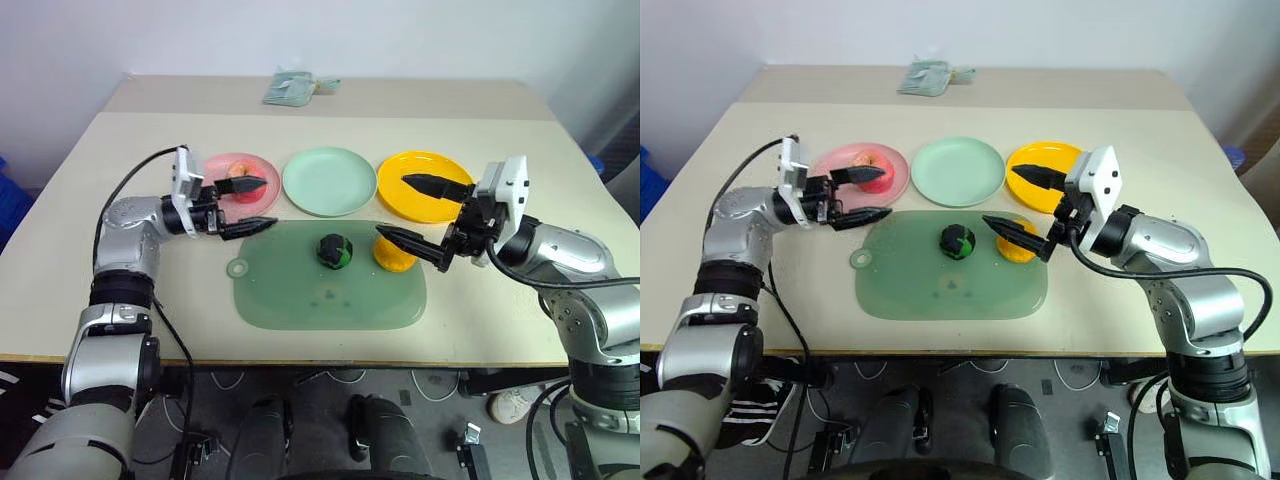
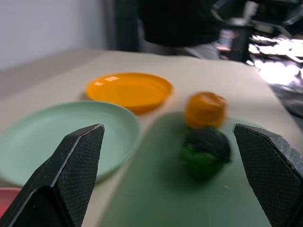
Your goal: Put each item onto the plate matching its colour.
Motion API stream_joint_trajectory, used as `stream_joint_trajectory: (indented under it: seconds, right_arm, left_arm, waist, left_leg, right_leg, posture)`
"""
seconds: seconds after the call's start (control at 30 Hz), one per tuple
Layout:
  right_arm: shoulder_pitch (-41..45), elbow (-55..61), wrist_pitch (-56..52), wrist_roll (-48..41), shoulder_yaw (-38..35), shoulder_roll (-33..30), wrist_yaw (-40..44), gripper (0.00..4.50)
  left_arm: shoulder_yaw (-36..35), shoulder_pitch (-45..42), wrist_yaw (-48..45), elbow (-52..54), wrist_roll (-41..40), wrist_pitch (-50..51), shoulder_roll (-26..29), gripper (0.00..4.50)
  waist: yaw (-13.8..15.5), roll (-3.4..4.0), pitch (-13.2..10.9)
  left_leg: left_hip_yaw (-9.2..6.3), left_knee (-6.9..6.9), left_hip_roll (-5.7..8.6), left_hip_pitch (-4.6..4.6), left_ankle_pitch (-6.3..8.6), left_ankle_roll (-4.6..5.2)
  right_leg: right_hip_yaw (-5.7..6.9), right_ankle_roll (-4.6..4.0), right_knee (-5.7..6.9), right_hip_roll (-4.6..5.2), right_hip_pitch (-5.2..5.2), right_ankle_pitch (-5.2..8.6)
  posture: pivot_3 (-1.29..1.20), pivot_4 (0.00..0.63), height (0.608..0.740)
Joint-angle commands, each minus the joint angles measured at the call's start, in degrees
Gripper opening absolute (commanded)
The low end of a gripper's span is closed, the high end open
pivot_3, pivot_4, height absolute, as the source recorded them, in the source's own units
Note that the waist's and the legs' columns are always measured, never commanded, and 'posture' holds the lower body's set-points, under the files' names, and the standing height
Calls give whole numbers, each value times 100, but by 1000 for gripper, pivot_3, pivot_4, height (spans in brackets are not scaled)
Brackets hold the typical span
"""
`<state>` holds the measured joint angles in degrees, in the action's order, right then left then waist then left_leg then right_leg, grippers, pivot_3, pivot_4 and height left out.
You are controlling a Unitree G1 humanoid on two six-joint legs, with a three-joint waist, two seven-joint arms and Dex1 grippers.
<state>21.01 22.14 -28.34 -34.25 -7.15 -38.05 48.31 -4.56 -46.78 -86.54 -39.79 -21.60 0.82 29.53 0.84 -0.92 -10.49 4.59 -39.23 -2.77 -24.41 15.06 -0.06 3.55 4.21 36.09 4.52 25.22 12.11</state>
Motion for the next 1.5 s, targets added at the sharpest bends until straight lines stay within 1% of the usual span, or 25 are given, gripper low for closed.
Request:
stream_joint_trajectory:
  seconds: [0.03, 0.1, 0.2, 0.37, 0.47, 0.67, 0.83, 1.07, 1.13, 1.17, 1.2, 1.5]
  right_arm:
    - [-5, 189, -38, -162, -185, -113, 29, 4500]
    - [-105, 254, -77, -202, -208, -195, 91, 4500]
    - [-334, 357, -162, -282, -307, -352, 185, 4500]
    - [-559, 510, -166, -345, -455, -525, 225, 4500]
    - [-607, 548, -179, -350, -491, -551, 193, 4500]
    - [-629, 569, -147, -332, -484, -548, 116, 4500]
    - [-600, 563, -131, -338, -492, -551, 89, 4500]
    - [-565, 538, -109, -322, -491, -554, 81, 4500]
    - [-562, 535, -106, -319, -496, -558, 79, 4500]
    - [-564, 538, -108, -323, -499, -560, 81, 4500]
    - [-565, 538, -109, -323, -499, -561, 81, 4500]
    - [-543, 511, -85, -305, -483, -557, 92, 4500]
  left_arm:
    - [288, -117, -104, 167, 150, -101, -215, 4452]
    - [415, -221, -18, 23, 239, -146, -469, 4452]
    - [637, -292, -21, -162, 451, -526, -817, 4452]
    - [798, -524, 205, -727, 814, -1042, -1081, 4452]
    - [928, -639, 246, -1093, 1068, -1423, -1153, 4452]
    - [995, -784, 340, -1639, 1296, -1851, -1327, 4452]
    - [1007, -768, 528, -1874, 1431, -2018, -1518, 4452]
    - [1015, -808, 788, -2205, 1664, -2233, -1569, 4452]
    - [999, -821, 845, -2265, 1686, -2263, -1582, 3938]
    - [1006, -814, 892, -2273, 1717, -2387, -1585, 3598]
    - [1002, -812, 977, -2280, 1741, -2463, -1592, 3161]
    - [917, -830, 965, -2283, 1674, -2440, -1613, 3161]
  waist:
    - [-7, 0, 0]
    - [-6, 0, 0]
    - [-2, -2, 0]
    - [-29, -1, 0]
    - [-17, -2, 0]
    - [-10, -2, 0]
    - [-8, -2, 0]
    - [-11, -2, -1]
    - [-11, -2, -1]
    - [-10, -2, -1]
    - [-7, -2, -1]
    - [-10, -2, -1]
  left_leg:
    - [1, 0, 0, 0, 0, 0]
    - [0, 0, 0, 0, 0, 0]
    - [-2, 0, 2, -1, 0, 0]
    - [-1, 0, -1, 2, 0, 1]
    - [-4, 0, -2, 2, 0, 1]
    - [-3, 0, 0, -1, 0, 1]
    - [-3, 0, 0, -1, 0, 1]
    - [-4, 0, 0, 0, 0, 1]
    - [-4, 0, 0, 0, 0, 1]
    - [-4, 0, 0, -1, 1, 1]
    - [-4, 0, 0, -1, 1, 1]
    - [-4, 0, 0, -1, 0, 1]
  right_leg:
    - [-1, 0, -1, 0, 0, 0]
    - [-1, 0, 0, 0, 0, 0]
    - [0, 0, -3, 0, -1, 0]
    - [-1, 0, 0, -3, 2, 0]
    - [-1, -1, 1, -4, 3, 0]
    - [-1, -1, -4, -1, 3, 0]
    - [-1, -1, -4, -1, 2, 0]
    - [0, -1, -2, -1, 3, 0]
    - [0, -1, -3, -1, 3, 0]
    - [0, -1, -3, -1, 3, 0]
    - [0, 0, -3, -1, 3, 0]
    - [0, -1, -3, 0, 3, 0]
  posture:
    - [0, 150, 740]
    - [0, 150, 740]
    - [0, 150, 740]
    - [0, 150, 740]
    - [0, 150, 740]
    - [0, 150, 740]
    - [0, 150, 740]
    - [0, 150, 740]
    - [0, 150, 740]
    - [0, 150, 740]
    - [0, 150, 740]
    - [0, 150, 740]
